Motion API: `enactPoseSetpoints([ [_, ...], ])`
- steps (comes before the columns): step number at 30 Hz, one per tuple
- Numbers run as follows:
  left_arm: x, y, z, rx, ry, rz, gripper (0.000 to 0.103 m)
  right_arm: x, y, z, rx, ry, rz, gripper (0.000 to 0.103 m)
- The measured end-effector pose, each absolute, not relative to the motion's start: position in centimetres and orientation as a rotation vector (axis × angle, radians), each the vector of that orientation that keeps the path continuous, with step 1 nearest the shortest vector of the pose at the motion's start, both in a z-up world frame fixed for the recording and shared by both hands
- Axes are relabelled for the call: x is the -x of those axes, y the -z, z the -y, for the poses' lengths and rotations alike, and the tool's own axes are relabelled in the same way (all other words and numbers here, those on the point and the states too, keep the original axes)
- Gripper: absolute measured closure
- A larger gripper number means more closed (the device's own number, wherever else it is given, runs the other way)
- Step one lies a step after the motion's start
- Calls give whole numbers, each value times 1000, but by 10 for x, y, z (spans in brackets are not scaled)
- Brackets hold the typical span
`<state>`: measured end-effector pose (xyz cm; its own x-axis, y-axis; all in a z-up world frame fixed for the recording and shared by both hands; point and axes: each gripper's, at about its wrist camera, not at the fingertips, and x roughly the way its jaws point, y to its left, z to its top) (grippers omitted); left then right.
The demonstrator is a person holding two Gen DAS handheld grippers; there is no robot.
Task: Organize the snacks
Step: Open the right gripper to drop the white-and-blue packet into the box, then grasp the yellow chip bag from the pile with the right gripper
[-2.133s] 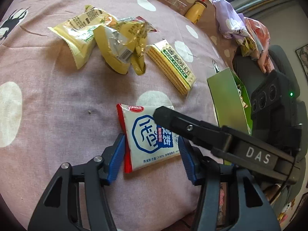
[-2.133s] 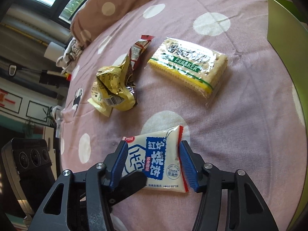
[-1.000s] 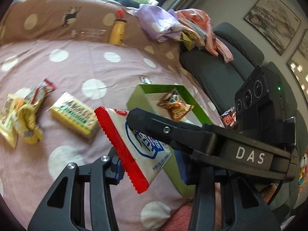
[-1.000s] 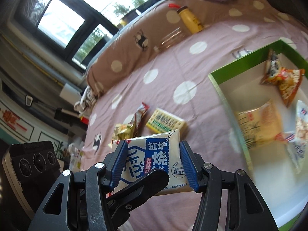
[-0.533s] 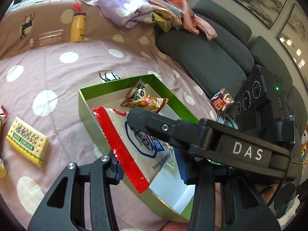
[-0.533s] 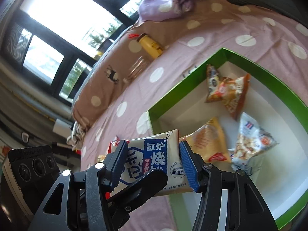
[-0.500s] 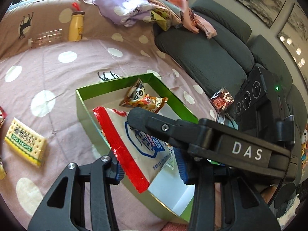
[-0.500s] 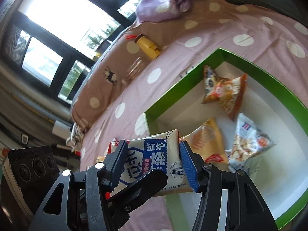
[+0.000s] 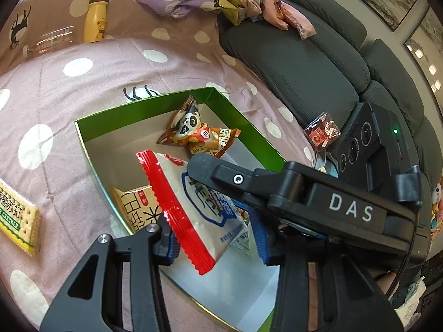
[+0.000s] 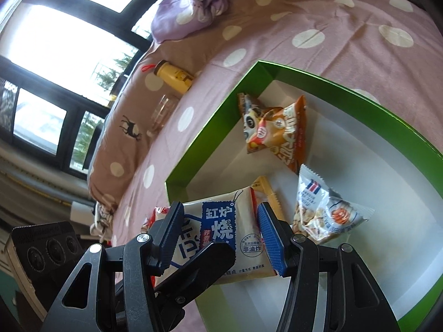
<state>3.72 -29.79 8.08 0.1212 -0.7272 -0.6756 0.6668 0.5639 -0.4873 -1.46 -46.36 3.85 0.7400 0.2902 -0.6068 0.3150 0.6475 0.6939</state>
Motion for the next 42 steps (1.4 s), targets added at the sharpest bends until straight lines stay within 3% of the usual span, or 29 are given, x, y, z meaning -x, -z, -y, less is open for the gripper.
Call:
enactPoseSetpoints([
  [15, -44, -72, 313, 52, 1006, -1075, 62, 18, -29, 477, -937, 120, -779, 45],
  [20, -40, -79, 307, 13, 962, -1044, 53, 19, -33, 475, -921, 132, -767, 45],
  [22, -39, -82, 301, -9, 928, -1024, 44, 19, -35, 475, -913, 142, -761, 45],
  [31, -36, -103, 240, 25, 775, -926, 20, 18, -50, 459, -832, 139, -756, 45],
  [36, -30, -106, 193, 19, 619, -894, 15, 13, -59, 439, -757, 127, -764, 44],
  [42, -28, -100, 121, 46, 416, -892, 14, 5, -68, 405, -661, 80, -767, 25],
])
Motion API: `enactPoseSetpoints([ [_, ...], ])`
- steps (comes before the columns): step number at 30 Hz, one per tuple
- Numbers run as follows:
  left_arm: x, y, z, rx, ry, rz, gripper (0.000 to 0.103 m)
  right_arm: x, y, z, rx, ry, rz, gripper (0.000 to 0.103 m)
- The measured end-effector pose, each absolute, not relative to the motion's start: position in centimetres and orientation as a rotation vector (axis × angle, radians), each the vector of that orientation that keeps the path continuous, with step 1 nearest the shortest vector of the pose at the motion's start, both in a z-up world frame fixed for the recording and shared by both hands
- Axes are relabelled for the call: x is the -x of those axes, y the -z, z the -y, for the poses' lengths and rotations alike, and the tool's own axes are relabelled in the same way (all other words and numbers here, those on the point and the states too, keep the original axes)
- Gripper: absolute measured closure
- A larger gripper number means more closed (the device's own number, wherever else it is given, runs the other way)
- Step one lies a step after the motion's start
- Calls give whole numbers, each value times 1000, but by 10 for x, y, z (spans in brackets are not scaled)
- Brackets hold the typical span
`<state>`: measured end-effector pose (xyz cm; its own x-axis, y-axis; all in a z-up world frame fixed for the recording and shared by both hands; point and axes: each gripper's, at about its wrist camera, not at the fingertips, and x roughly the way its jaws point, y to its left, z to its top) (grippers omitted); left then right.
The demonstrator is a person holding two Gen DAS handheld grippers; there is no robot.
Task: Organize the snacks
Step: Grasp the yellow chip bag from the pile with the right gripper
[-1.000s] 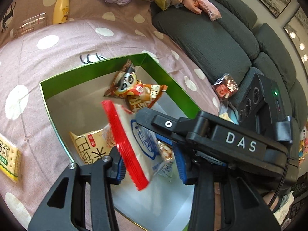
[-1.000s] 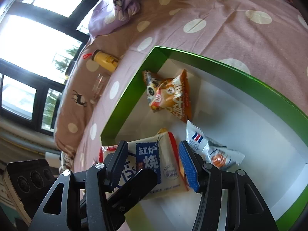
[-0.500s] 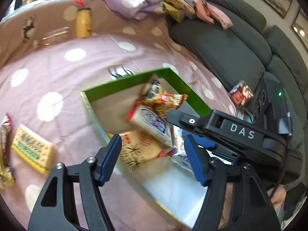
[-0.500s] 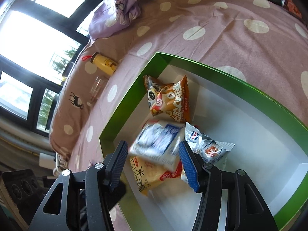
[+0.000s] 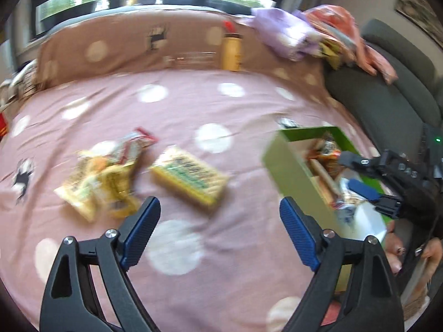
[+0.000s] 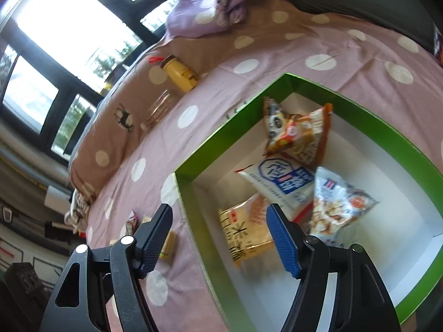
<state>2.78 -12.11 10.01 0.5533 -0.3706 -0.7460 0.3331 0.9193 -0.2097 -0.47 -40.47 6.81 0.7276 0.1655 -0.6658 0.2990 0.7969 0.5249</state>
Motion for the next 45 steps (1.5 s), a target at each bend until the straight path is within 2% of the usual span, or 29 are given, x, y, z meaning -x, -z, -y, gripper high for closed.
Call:
enactPoseSetpoints([
  [2, -23, -98, 95, 65, 349, -882, 14, 3, -71, 392, -617, 71, -765, 22],
  [5, -14, -86, 51, 124, 238, -855, 4, -3, -71, 369, -548, 58, -784, 17],
  [10, -17, -56, -6, 175, 36, -891, 3, -13, -66, 334, -419, 41, -825, 16],
  [17, -22, -53, -59, 279, -102, -903, 3, -19, -56, 297, -238, 140, -853, 8],
  [22, -17, -57, -76, 287, -181, -894, 3, -15, -63, 287, -201, 220, -822, 8],
  [27, -21, -53, -94, 368, -192, -909, 3, -15, -80, 247, -210, 64, -765, 8],
  [33, -24, -51, -96, 383, -191, -923, 3, -59, -61, 178, -184, -205, -885, 8],
  [37, -25, -48, -97, 368, -213, -933, 3, -81, -48, 137, -31, -179, -881, 8],
  [40, -26, -47, -96, 362, -216, -938, 3, -98, -29, 128, -28, -188, -930, 15],
  [41, -25, -47, -96, 360, -213, -937, 3, -99, -24, 126, -9, -187, -934, 23],
  [42, -25, -47, -95, 357, -210, -936, 3, -101, -16, 126, -1, -200, -943, 26],
  [44, -25, -47, -94, 349, -207, -937, 3, -105, -7, 128, -47, -239, -978, 28],
  [45, -26, -47, -93, 350, -199, -939, 3, -106, -5, 131, -77, -264, -1003, 36],
])
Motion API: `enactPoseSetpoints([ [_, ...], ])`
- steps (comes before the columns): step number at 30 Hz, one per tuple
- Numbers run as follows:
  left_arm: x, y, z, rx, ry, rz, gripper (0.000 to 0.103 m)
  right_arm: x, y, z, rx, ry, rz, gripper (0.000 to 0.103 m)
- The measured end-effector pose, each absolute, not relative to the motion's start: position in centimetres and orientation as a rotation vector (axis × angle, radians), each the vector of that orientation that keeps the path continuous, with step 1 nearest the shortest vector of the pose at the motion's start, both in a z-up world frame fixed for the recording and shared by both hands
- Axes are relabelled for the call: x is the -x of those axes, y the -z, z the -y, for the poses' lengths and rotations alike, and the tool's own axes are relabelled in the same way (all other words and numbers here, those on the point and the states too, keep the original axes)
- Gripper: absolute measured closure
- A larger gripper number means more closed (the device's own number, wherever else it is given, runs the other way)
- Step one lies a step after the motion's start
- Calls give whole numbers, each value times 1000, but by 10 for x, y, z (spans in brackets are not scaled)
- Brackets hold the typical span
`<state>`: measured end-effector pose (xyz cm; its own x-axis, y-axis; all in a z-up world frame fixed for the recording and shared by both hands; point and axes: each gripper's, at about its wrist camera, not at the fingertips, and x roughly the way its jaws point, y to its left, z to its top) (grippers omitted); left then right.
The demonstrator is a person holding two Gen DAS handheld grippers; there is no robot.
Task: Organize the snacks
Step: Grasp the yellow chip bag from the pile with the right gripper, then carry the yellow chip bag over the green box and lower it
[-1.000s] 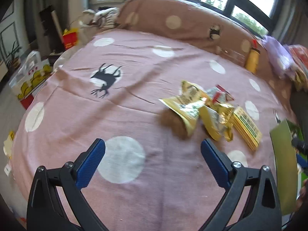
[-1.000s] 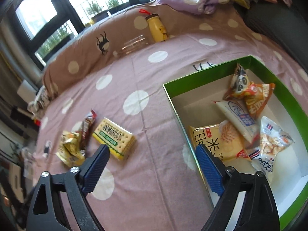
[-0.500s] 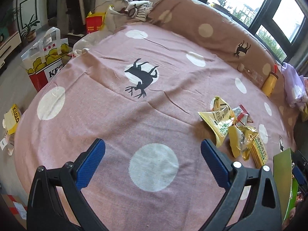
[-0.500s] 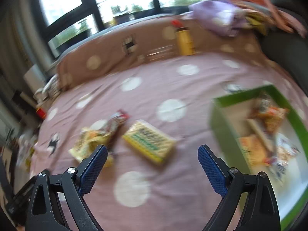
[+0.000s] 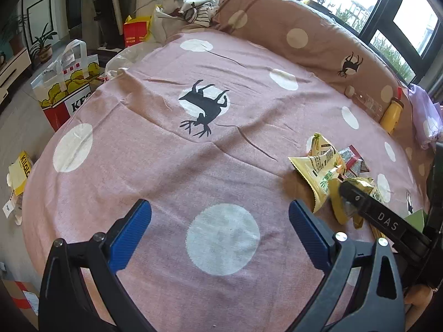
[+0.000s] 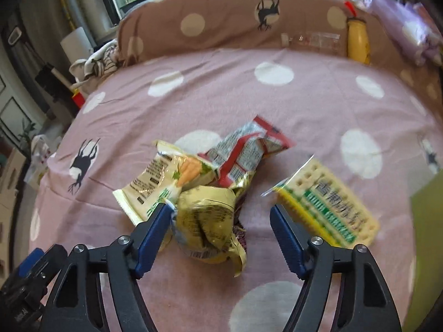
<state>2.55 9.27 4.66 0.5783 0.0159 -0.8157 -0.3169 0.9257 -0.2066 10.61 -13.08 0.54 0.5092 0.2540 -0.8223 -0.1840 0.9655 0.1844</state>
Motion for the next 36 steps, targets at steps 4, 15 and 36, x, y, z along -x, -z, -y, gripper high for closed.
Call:
enactPoseSetpoints([
  [4, -27, -43, -89, 418, -103, -963, 3, -97, -15, 136, -81, -297, -998, 51],
  [15, -27, -43, -73, 376, -76, -970, 3, -51, -30, 166, -126, -353, -1061, 54],
  [36, -17, -35, 25, 264, 358, -1053, 12, -34, -31, 228, -413, -419, -1031, 26],
])
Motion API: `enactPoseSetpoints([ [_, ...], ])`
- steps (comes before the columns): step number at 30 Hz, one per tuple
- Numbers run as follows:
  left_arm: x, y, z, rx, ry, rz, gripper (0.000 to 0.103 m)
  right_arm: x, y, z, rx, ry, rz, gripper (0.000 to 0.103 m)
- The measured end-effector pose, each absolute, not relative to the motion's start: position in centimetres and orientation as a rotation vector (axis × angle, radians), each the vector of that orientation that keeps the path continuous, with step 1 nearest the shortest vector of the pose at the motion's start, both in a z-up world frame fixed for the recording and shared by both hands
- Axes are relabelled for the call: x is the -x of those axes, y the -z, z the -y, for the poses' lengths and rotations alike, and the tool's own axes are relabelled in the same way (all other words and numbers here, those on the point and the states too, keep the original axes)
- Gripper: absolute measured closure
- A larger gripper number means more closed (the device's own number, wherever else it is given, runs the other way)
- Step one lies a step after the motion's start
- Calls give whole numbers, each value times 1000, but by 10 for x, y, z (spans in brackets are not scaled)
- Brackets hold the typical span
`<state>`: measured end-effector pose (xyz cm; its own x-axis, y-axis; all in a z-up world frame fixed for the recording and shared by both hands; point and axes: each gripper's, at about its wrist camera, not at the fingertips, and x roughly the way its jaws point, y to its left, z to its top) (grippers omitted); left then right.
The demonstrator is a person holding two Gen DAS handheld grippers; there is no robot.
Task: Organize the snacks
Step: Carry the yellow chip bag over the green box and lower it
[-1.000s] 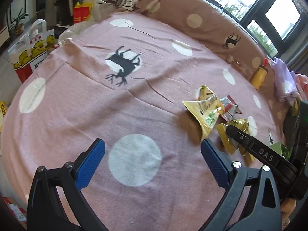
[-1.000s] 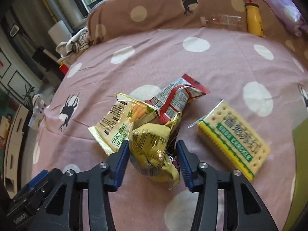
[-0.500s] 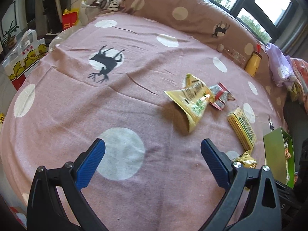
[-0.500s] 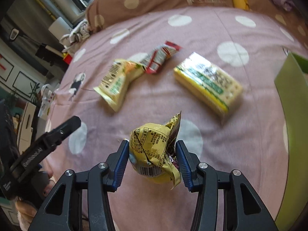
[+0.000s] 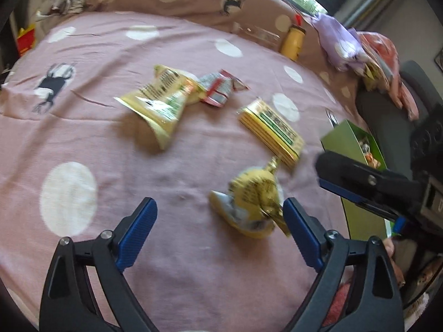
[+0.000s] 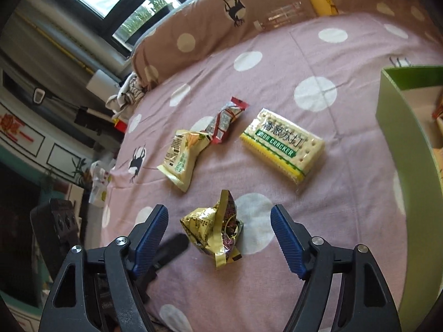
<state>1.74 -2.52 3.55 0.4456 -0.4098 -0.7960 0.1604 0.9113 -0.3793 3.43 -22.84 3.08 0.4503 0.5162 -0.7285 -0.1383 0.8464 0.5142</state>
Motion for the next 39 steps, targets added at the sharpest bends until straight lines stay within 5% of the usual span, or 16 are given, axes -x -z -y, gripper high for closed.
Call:
enactPoseSetpoints([
  [5, -19, -26, 38, 271, 393, -1085, 19, -41, -15, 214, -419, -479, -1089, 26],
  [15, -20, -13, 46, 352, 474, -1123, 55, -54, 16, 199, -447, -501, -1199, 39],
  [39, -7, -100, 121, 184, 585, -794, 60, -16, -77, 281, -496, -447, -833, 42],
])
